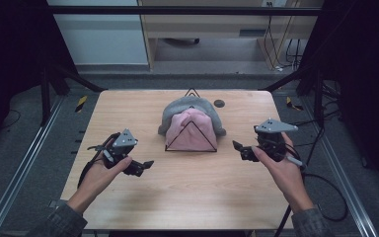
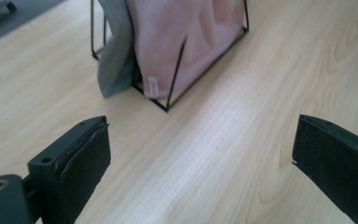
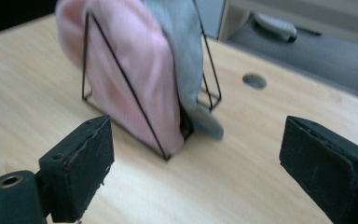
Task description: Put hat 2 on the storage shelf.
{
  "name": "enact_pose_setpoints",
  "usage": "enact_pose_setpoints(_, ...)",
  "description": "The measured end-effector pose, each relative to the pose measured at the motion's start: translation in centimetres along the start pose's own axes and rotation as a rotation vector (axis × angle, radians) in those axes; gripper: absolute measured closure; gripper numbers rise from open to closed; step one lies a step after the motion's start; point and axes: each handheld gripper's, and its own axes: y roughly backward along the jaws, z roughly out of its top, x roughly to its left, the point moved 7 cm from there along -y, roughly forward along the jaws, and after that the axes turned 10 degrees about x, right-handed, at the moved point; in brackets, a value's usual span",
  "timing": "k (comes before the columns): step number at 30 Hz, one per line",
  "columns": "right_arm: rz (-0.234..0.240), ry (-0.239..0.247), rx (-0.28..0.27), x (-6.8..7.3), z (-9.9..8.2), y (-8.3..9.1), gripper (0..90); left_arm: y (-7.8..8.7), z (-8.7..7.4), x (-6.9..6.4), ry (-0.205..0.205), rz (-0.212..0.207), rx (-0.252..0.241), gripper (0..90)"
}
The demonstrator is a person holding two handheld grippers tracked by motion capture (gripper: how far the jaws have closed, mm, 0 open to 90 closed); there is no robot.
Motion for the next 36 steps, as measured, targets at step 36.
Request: enact_pose_setpoints(36, -0.030, -0.113, 0.275, 0.8, -12.7, -9.8, 9.3, -6.9, -8.9, 0.5, 0.106, 0.015, 0.257, 3.5)
